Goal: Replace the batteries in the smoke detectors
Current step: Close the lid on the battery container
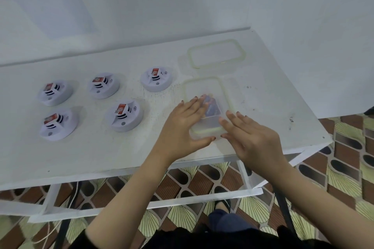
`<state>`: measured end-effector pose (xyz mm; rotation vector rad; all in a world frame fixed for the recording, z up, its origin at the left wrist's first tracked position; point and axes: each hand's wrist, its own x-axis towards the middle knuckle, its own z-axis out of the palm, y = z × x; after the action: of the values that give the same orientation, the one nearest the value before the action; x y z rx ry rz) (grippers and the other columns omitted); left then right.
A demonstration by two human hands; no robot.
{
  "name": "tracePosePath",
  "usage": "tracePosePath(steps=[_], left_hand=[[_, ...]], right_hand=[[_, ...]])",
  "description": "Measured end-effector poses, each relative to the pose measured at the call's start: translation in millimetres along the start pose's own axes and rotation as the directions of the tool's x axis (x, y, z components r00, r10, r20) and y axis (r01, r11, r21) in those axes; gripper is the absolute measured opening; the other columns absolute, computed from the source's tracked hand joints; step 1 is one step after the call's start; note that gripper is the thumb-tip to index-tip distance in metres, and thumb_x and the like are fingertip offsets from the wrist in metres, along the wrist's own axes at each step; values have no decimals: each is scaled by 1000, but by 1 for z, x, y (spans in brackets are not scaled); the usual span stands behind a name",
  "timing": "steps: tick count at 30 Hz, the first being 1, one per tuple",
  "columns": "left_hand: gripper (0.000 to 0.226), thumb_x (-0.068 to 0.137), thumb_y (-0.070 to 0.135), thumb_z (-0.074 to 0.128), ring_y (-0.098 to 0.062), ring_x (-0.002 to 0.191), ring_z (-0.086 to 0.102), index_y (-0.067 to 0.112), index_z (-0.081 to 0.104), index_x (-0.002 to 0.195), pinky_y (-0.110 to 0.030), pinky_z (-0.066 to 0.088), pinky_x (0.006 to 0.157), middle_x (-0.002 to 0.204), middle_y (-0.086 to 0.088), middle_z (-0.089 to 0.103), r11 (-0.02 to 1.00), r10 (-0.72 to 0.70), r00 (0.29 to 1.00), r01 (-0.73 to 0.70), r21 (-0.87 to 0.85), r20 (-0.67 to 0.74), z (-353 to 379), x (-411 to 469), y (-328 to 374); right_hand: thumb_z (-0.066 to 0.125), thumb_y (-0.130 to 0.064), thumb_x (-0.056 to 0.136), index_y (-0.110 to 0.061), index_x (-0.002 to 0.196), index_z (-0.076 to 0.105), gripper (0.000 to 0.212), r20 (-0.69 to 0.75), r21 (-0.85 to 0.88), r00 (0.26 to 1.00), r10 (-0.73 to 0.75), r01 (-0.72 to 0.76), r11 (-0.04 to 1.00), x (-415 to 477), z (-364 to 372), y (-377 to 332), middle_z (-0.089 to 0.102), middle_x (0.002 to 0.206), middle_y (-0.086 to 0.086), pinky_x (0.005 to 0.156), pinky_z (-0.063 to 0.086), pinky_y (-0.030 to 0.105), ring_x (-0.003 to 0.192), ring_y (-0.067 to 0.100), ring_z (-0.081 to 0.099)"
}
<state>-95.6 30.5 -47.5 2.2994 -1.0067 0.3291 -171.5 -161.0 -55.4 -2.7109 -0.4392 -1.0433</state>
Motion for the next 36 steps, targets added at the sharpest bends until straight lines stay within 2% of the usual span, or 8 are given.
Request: tracePosePath(steps=[7,13,17,22,25,29,33,36], left_hand=[[72,73,50,64,-23,130,49,9,56,133,-45,39,107,140,-9,53,996,42,998,-38,86,-43,2,2,-2],[54,91,43,52,-9,141,23,24,45,140,-21,15,113,151,6,34,908,-369,928,348,-235,-50,-13,8,-3],[72,86,32,68,-11,143,25,24,32,148,-30,21,117,155,5,30,692,-596,798,568,-445,92,-19,16,-15],[68,73,25,83,-6,113,55,34,44,128,-29,46,99,121,4,57,622,-607,793,520,-586,59,-18,16,-11],[64,69,35,83,-2,106,54,51,44,117,-17,45,89,114,5,49,718,-549,836,475,-509,5,-14,12,-4],[47,78,31,77,0,93,51,54,50,108,-8,44,86,101,5,43,773,-499,866,449,-449,8,-4,8,3],[40,82,30,74,-6,81,53,47,53,111,-5,43,78,93,1,47,779,-492,870,440,-447,-3,2,12,6],[40,80,30,75,-6,75,50,45,54,110,-5,41,73,86,2,47,787,-485,874,428,-444,-17,6,20,8]], right_hand=[[67,-21,85,-13,107,72,24,-43,105,998,-43,47,993,3,4,12,69,111,7,80,57,35,101,25,68],[65,-7,80,-18,113,68,35,69,332,994,86,-104,937,5,-6,32,60,125,2,86,55,36,114,17,59],[61,-21,83,-30,124,56,42,219,534,857,466,-505,678,5,-21,17,55,126,-9,69,56,17,105,-4,60],[70,-24,82,-42,141,24,77,434,552,731,526,-678,486,11,-25,4,48,117,-25,65,48,6,72,-1,67],[62,-15,87,-52,122,42,55,416,573,710,568,-690,443,22,-24,16,64,109,-6,60,53,18,65,12,67],[48,-9,93,-43,94,62,37,350,460,729,588,-681,570,36,-21,38,59,74,31,42,28,10,44,10,35],[44,-8,95,-33,94,68,34,353,446,694,627,-714,540,50,-16,57,65,97,27,45,28,14,45,9,32],[42,-7,96,-24,97,70,34,355,453,685,637,-721,524,60,-9,68,67,80,12,45,28,12,48,9,32]])
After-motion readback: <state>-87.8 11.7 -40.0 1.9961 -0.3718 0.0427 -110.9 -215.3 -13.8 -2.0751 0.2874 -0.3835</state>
